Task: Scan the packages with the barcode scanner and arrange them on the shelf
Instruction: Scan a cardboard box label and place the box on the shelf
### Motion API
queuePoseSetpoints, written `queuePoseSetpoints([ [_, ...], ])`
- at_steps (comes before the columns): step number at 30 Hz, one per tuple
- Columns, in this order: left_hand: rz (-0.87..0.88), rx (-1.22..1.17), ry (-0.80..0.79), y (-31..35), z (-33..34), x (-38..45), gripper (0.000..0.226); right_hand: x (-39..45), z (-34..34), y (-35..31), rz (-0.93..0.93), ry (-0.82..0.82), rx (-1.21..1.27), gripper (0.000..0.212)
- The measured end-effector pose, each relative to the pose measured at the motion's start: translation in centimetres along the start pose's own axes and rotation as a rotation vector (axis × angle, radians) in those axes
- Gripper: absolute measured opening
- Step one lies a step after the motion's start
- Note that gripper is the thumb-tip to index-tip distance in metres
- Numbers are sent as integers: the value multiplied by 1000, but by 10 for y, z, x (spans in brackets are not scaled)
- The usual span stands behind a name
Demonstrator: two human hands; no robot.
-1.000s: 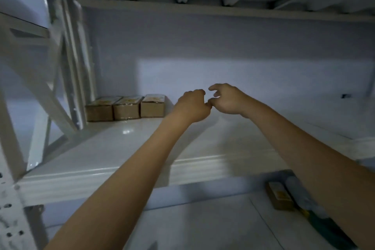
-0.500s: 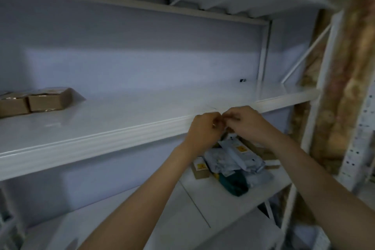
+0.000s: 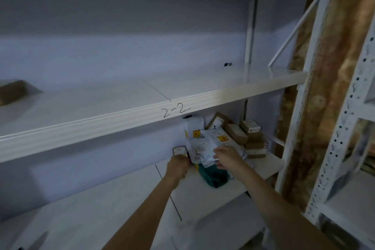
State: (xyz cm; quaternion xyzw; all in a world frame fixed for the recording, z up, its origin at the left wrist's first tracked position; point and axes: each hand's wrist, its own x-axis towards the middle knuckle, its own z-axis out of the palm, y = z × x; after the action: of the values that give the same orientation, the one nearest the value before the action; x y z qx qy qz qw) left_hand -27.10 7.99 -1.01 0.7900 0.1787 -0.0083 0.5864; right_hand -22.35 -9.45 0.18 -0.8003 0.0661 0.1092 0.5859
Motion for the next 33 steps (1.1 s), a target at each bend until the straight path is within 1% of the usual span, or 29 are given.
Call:
queuePoseSetpoints([
  [1,-53,-42,0,-6,0,9,21,13,7,4,33,1,28,33],
  [3,-129,-116,-6,-17,-1,31,54,39,22,8,65,-3,57,35],
  [4,-157,-148,-9,-21,-1,44,64,51,29,8,81,-13,61,32],
  [5,-179,-178,-11,-25,-2,55,67,62,36,7,101,-29,47,29],
  [7,-212,-239,-12,-36,-4,84,66,88,51,6,148,-75,18,20],
  [8,-235,-266,-10,-41,-5,99,62,101,59,5,175,-85,31,23],
  [10,-302,-320,4,-50,-9,125,45,124,71,6,219,-69,72,34],
  [11,-340,-345,13,-55,-11,139,40,136,79,8,231,-58,88,36],
  [13,-381,-371,27,-65,-15,166,40,158,92,7,258,-59,117,31],
  [15,-391,-379,27,-72,-17,187,41,178,103,11,303,-78,163,36],
  [18,-409,-409,19,-86,-11,211,43,202,120,26,266,-115,234,42],
  [20,-432,-455,10,-93,-8,222,45,216,131,34,292,-105,343,38],
  [22,-445,-495,11,-96,-4,235,48,233,142,36,290,-137,385,31],
  [25,-430,-517,51,-97,0,252,49,258,154,35,279,-237,294,41],
  [29,-417,-486,87,-99,11,277,52,282,168,35,281,-340,34,50],
  [31,-420,-452,83,-101,17,287,51,291,177,38,262,-366,-93,50],
  [33,-407,-405,49,-104,23,297,45,301,183,42,261,-356,-156,47],
])
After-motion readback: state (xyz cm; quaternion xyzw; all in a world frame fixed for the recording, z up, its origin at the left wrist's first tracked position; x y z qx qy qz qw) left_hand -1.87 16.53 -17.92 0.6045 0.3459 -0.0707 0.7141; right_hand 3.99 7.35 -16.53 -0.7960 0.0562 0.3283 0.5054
